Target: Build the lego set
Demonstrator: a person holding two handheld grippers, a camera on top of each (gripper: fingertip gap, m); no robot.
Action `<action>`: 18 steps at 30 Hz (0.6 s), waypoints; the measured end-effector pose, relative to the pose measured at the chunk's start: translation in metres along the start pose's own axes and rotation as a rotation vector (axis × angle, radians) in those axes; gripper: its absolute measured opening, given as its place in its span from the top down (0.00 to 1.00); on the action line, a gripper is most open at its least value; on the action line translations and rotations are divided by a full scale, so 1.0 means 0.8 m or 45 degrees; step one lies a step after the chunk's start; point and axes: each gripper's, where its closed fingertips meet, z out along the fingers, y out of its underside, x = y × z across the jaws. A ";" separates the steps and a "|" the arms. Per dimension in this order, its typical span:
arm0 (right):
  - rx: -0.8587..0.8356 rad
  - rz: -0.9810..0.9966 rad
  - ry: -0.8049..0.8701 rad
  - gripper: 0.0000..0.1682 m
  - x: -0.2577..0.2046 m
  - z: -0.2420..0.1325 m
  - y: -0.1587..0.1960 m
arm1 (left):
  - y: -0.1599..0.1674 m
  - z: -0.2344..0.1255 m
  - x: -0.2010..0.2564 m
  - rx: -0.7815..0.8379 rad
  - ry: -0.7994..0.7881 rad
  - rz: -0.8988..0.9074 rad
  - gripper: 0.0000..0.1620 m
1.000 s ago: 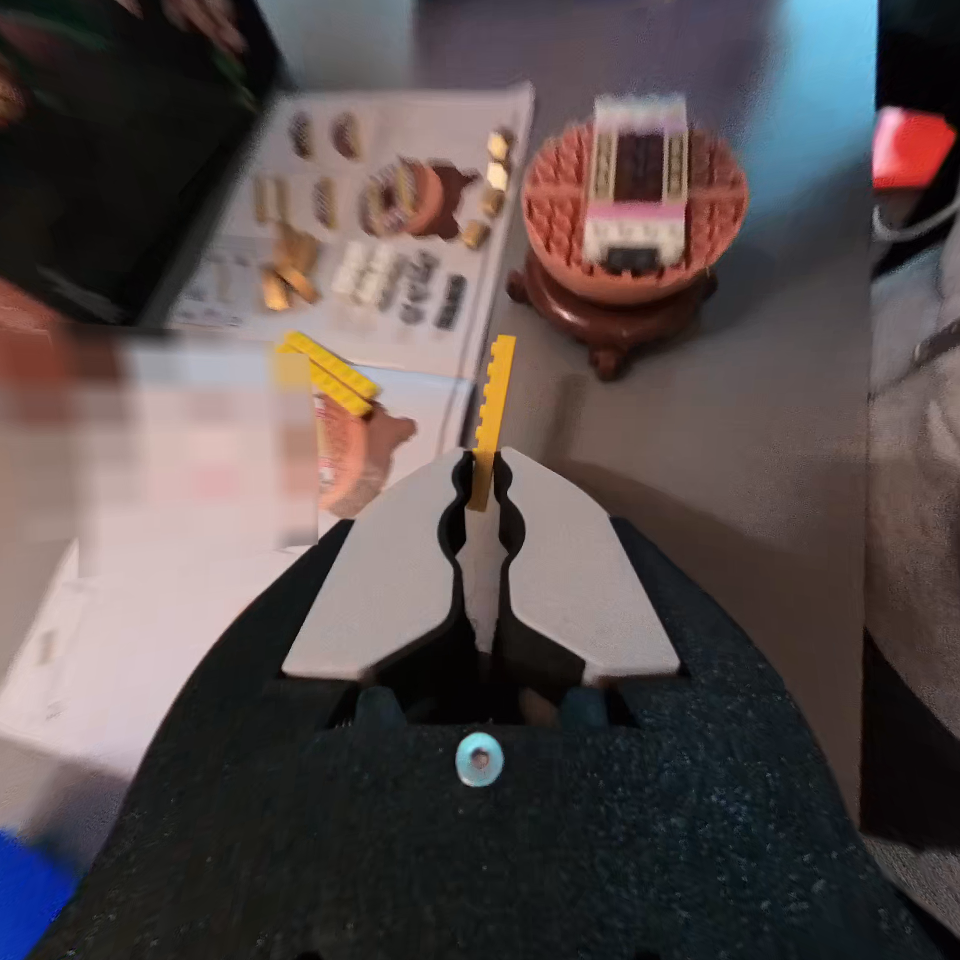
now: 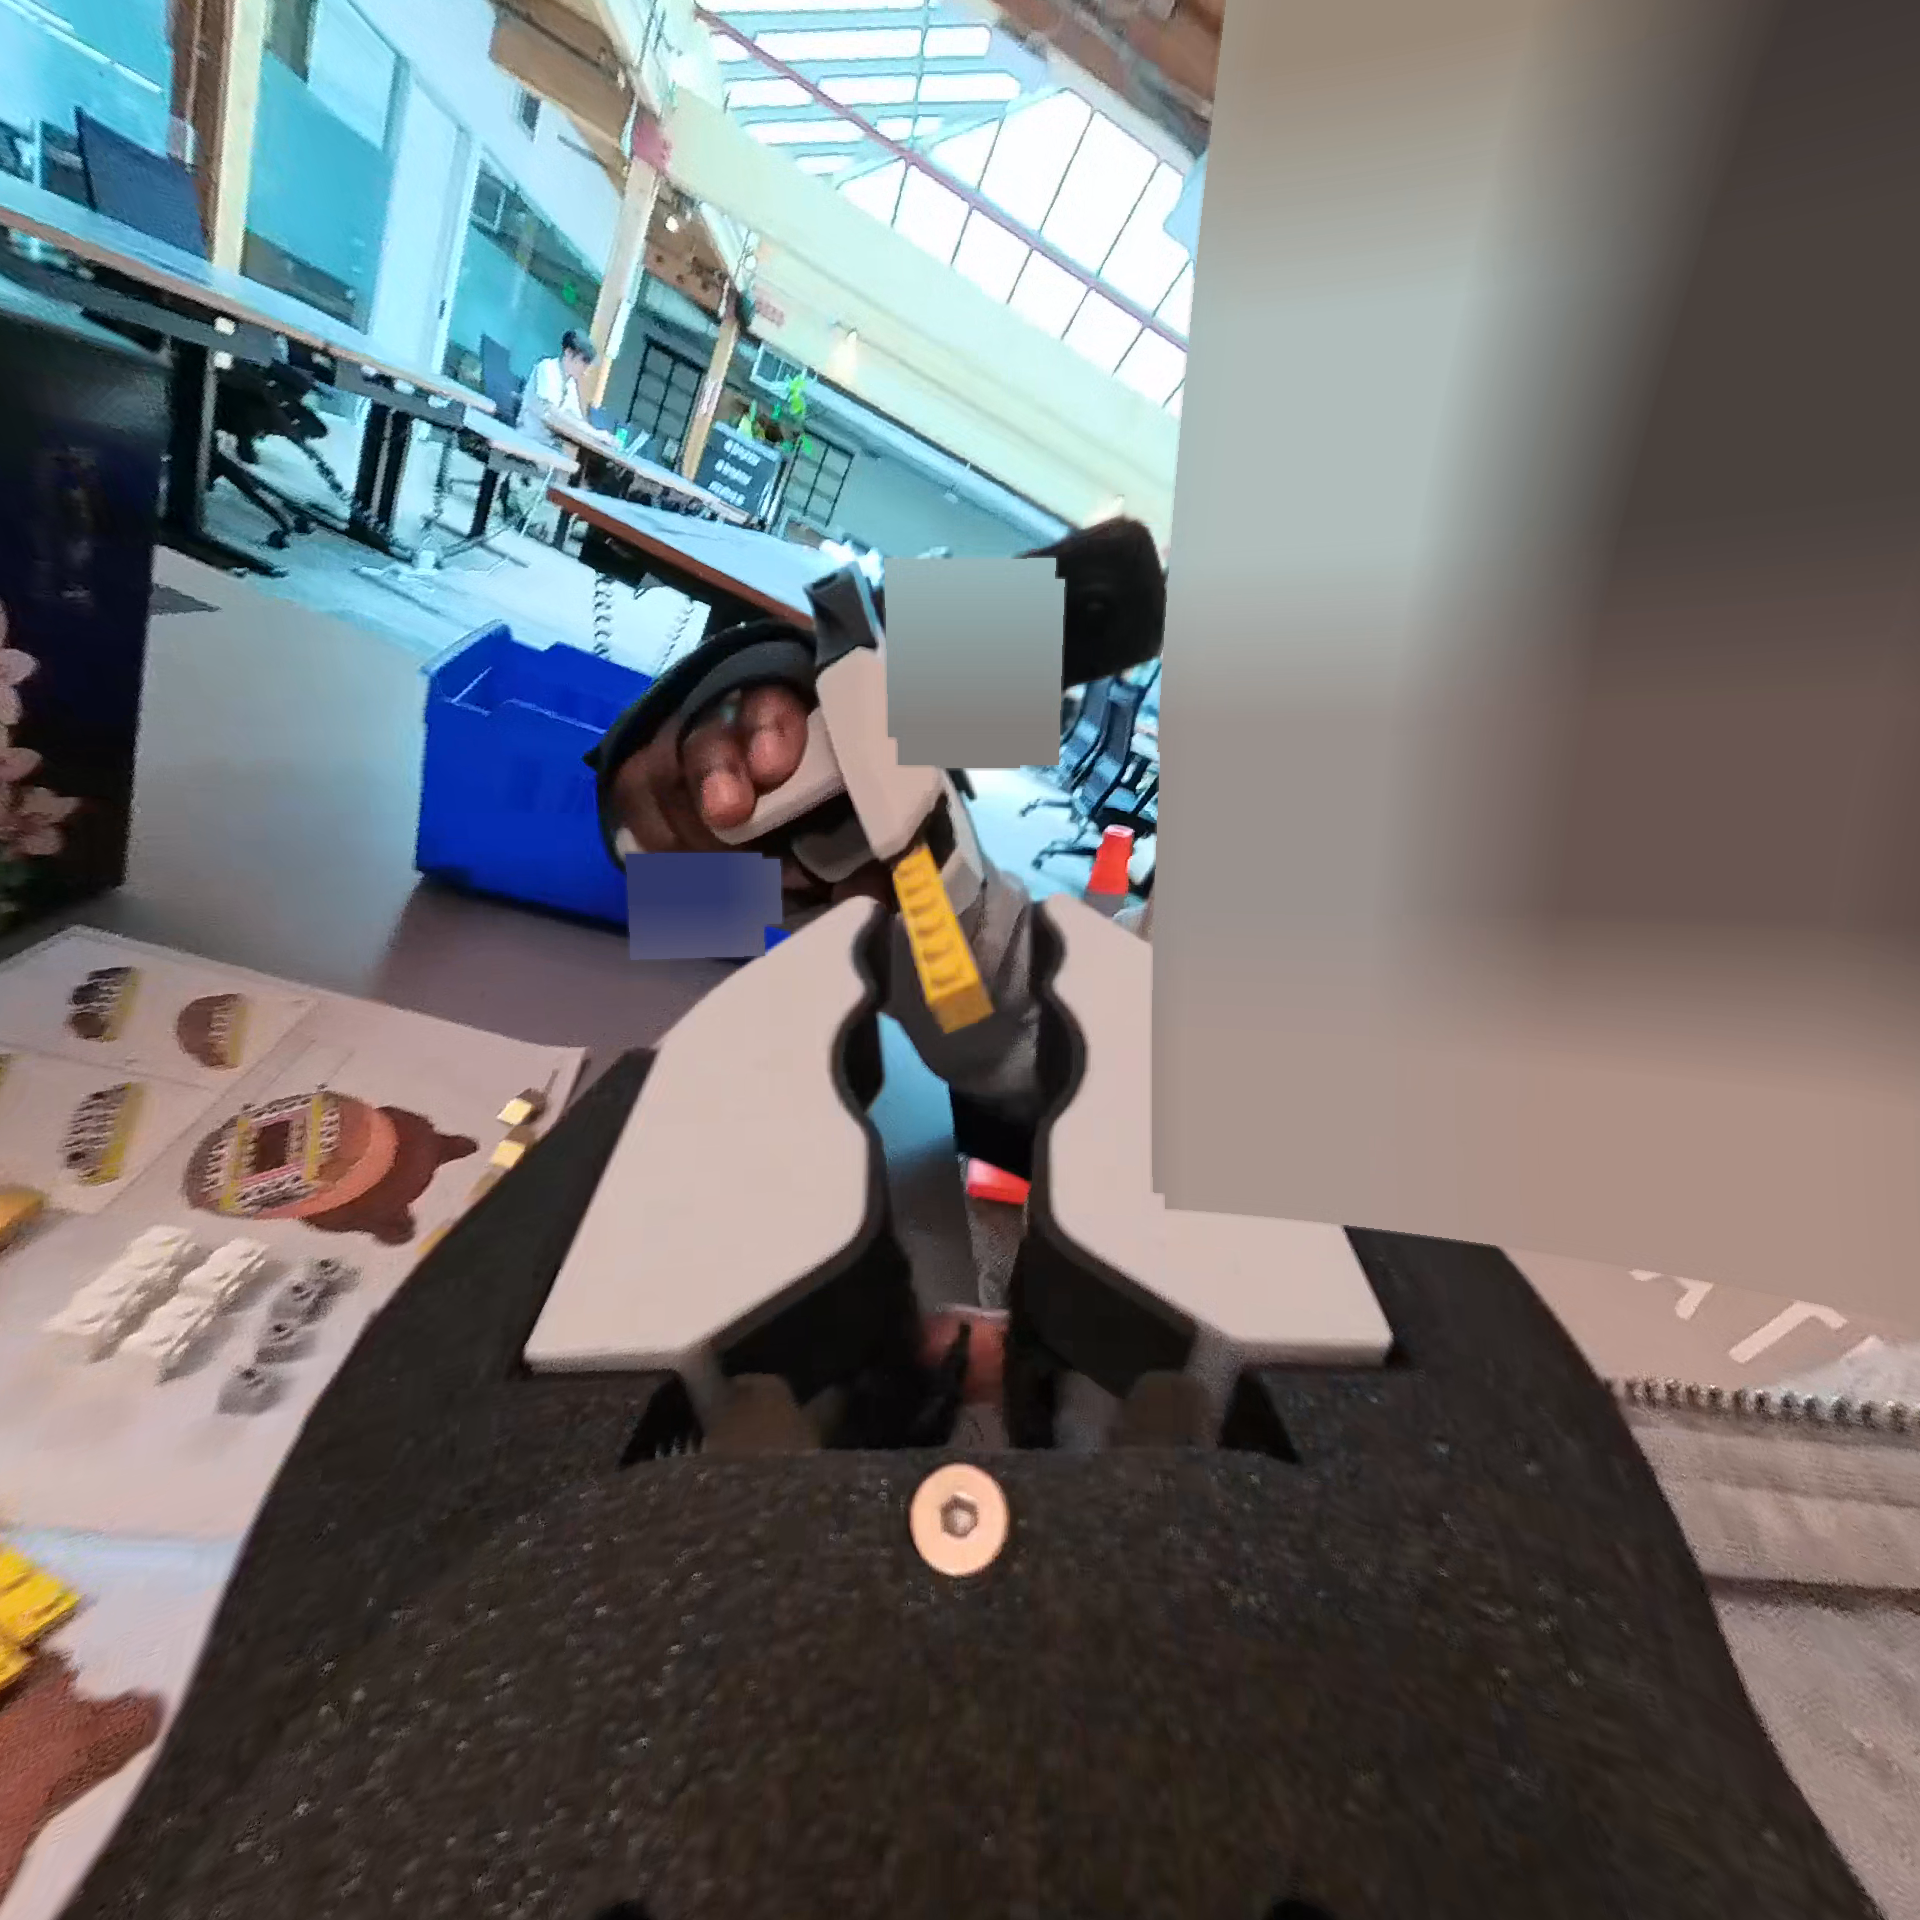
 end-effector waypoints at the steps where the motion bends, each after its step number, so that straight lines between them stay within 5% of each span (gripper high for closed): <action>1: -0.003 -0.018 0.001 0.95 0.000 0.000 -0.002 | -0.001 0.000 -0.002 0.014 -0.004 -0.013 0.89; 7: -0.089 0.003 0.053 0.93 -0.002 -0.003 0.003 | 0.006 -0.001 -0.013 -0.019 -0.091 0.084 0.95; 9: -0.069 0.150 0.100 0.85 0.002 -0.012 0.006 | 0.003 -0.008 -0.025 -0.002 -0.194 0.204 0.95; 14: -0.250 0.643 0.359 0.92 0.022 -0.065 0.063 | 0.006 -0.051 -0.068 -0.067 -0.599 0.734 0.95; 18: -0.424 0.939 0.483 0.91 0.004 -0.093 0.122 | 0.033 -0.061 -0.072 -0.072 -0.570 0.757 0.95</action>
